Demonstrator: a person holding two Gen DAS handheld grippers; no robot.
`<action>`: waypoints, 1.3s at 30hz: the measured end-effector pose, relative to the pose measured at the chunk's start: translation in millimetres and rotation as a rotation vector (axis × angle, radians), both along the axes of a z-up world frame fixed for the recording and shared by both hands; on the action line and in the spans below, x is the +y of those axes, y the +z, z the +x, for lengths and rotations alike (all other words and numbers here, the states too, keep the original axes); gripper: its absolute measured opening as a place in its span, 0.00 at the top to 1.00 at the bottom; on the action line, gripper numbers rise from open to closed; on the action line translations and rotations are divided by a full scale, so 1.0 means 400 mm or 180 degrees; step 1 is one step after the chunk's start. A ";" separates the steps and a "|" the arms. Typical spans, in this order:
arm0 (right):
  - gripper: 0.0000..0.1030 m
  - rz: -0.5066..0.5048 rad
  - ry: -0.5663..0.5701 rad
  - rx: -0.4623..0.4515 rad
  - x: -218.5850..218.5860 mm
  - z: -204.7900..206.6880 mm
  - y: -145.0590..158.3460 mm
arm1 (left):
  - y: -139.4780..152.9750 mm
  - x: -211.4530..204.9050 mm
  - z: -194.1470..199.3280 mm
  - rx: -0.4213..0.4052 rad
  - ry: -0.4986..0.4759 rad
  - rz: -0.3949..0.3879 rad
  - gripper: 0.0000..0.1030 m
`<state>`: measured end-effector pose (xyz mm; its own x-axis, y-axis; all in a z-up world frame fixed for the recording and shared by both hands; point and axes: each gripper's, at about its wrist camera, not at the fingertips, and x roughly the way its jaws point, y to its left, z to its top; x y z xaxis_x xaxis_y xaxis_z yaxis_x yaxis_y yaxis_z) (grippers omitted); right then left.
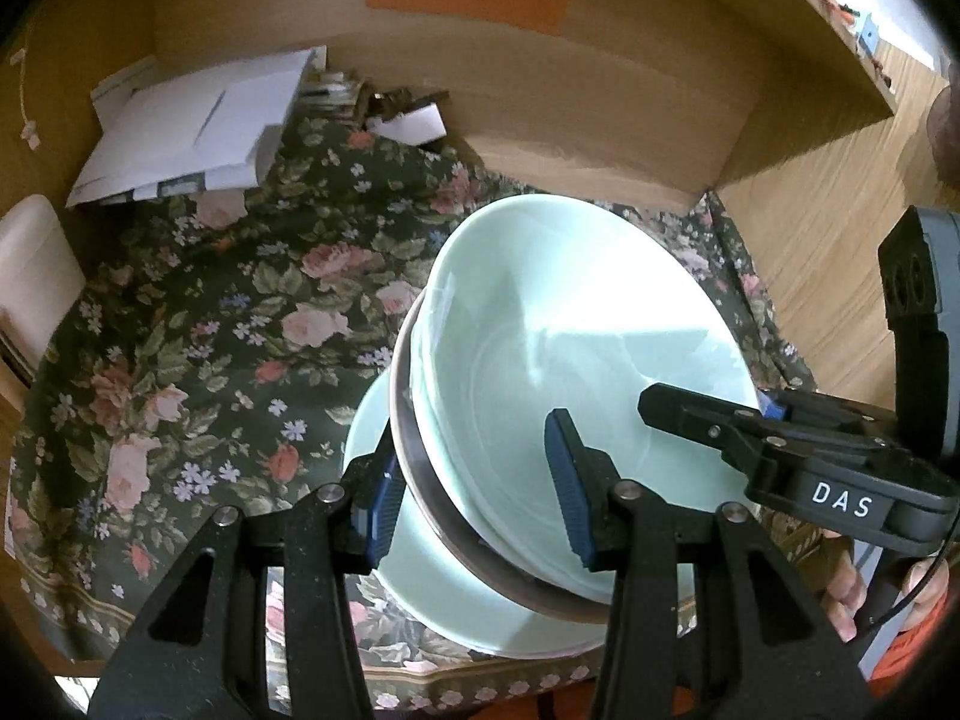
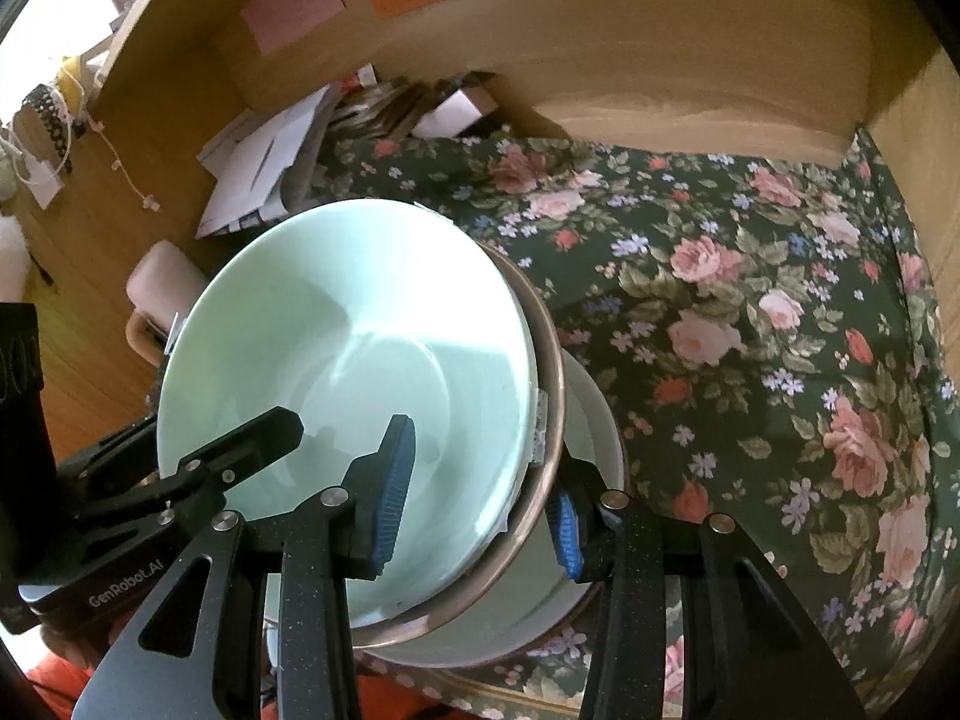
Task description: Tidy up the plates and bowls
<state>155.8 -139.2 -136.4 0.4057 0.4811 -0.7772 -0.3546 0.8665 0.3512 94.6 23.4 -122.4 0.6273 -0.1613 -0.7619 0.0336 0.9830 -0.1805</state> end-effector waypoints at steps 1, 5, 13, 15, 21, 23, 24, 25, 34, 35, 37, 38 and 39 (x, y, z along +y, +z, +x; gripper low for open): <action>0.64 -0.0009 -0.0001 0.0014 0.000 0.001 -0.003 | -0.007 -0.002 0.004 0.0033 -0.0009 0.0006 0.56; 0.64 -0.0016 -0.0023 0.0094 -0.008 0.012 -0.025 | -0.035 -0.010 0.018 0.0160 -0.0049 0.0005 0.56; 0.64 -0.0069 -0.0053 0.0167 -0.007 0.030 -0.061 | -0.051 -0.013 0.032 0.0225 -0.0084 -0.0015 0.56; 0.63 -0.0041 -0.0035 0.0153 -0.011 0.030 -0.065 | -0.050 -0.009 0.035 0.0237 -0.0105 -0.0062 0.56; 0.56 -0.0075 -0.0017 0.0039 -0.017 0.025 -0.054 | -0.046 -0.011 0.026 0.0159 -0.0129 -0.0009 0.49; 0.48 -0.0099 -0.0069 -0.0026 -0.024 0.022 -0.044 | -0.030 -0.011 0.012 0.0019 -0.0077 0.0149 0.44; 0.47 -0.0117 -0.0102 -0.0086 -0.031 0.017 -0.033 | -0.021 -0.010 0.007 -0.0036 -0.0072 0.0198 0.44; 0.45 -0.0122 -0.0120 -0.0140 -0.037 0.013 -0.022 | -0.009 -0.010 0.000 -0.0105 -0.0063 0.0263 0.43; 0.43 0.0040 -0.0183 -0.0954 -0.062 -0.091 0.156 | 0.144 0.001 -0.086 -0.0826 0.0039 0.0330 0.35; 0.41 0.0053 -0.0170 -0.1047 -0.060 -0.106 0.173 | 0.164 0.001 -0.101 -0.0933 0.0052 0.0317 0.35; 0.34 0.0112 -0.0159 -0.1318 -0.062 -0.151 0.223 | 0.197 0.000 -0.128 -0.1106 0.0077 0.0304 0.33; 0.31 0.0141 -0.0156 -0.1421 -0.064 -0.168 0.241 | 0.207 0.000 -0.138 -0.1161 0.0084 0.0301 0.31; 0.29 0.0168 -0.0155 -0.1524 -0.066 -0.187 0.258 | 0.221 -0.001 -0.153 -0.1244 0.0087 0.0291 0.30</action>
<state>81.0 -165.6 -33.2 0.7350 0.4862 -0.4726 -0.4465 0.8716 0.2023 33.3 22.9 -34.0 0.8758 -0.0833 -0.4754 0.0561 0.9959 -0.0712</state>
